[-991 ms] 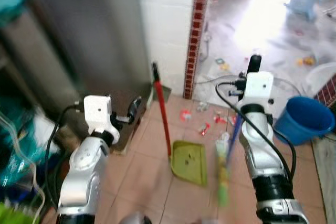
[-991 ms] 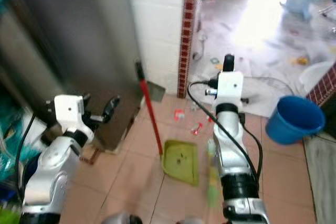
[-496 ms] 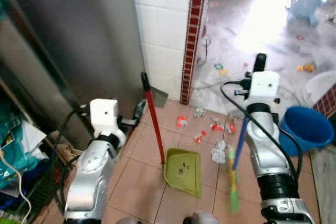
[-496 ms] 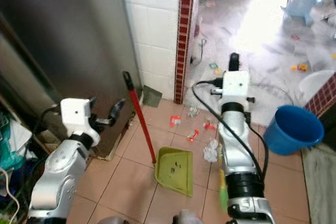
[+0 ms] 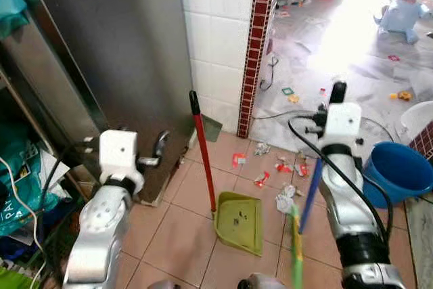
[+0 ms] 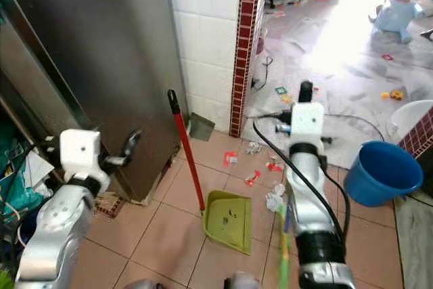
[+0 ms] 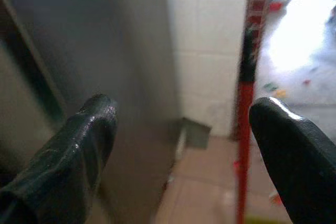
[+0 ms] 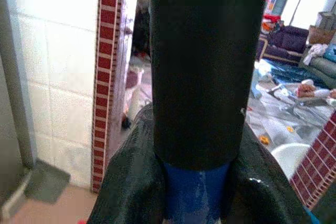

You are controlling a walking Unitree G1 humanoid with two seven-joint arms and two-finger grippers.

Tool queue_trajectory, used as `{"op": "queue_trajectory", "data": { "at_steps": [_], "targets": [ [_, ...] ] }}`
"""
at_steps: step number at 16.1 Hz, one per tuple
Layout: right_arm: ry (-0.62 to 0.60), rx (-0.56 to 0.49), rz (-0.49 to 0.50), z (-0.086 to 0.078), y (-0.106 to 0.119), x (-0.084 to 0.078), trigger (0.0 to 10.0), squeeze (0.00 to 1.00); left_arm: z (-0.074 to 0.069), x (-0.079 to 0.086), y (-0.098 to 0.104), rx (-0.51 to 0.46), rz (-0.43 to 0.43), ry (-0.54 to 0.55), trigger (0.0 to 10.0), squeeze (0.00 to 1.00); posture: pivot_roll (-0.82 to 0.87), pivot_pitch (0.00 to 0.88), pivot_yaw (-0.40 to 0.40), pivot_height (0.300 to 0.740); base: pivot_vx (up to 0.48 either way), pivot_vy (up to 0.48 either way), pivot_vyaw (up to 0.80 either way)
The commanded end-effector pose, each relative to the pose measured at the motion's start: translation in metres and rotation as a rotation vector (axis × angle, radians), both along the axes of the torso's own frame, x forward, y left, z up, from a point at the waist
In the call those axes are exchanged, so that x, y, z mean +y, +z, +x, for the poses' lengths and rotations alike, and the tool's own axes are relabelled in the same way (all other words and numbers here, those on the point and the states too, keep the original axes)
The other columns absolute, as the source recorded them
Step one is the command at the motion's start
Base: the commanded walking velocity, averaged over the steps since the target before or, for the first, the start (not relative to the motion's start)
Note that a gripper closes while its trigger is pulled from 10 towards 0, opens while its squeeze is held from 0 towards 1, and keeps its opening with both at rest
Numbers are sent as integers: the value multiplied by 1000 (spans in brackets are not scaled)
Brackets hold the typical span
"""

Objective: Sweep floor

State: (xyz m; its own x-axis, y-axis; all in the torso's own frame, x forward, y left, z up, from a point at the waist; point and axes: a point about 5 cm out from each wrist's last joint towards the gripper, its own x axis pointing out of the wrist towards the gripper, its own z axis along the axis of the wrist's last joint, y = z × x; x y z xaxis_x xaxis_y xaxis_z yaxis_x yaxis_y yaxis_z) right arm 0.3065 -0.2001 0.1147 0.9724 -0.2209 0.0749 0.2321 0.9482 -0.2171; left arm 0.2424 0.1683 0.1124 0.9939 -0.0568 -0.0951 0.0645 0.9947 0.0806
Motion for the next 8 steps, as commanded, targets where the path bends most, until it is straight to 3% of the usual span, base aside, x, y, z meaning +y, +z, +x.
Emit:
{"op": "queue_trajectory", "data": {
  "at_steps": [1,4,6,8],
  "targets": [
    [32,-29,-37,-1,6,4,10000,0,-1,5,7,-29,59,13,10000,0,-58,0,12,740,0,0,0],
    [62,-17,-44,-7,3,11,10000,0,-8,4,10,-20,67,-54,10000,0,-57,0,-3,740,0,0,0],
    [44,-5,-30,-8,-2,8,10000,0,-15,2,5,-2,61,-113,10000,0,-50,0,2,740,0,0,-425],
    [17,-10,-17,-7,-2,1,10000,0,-22,3,2,-10,69,-91,10000,0,-52,0,14,740,0,0,-800]
  ]
}}
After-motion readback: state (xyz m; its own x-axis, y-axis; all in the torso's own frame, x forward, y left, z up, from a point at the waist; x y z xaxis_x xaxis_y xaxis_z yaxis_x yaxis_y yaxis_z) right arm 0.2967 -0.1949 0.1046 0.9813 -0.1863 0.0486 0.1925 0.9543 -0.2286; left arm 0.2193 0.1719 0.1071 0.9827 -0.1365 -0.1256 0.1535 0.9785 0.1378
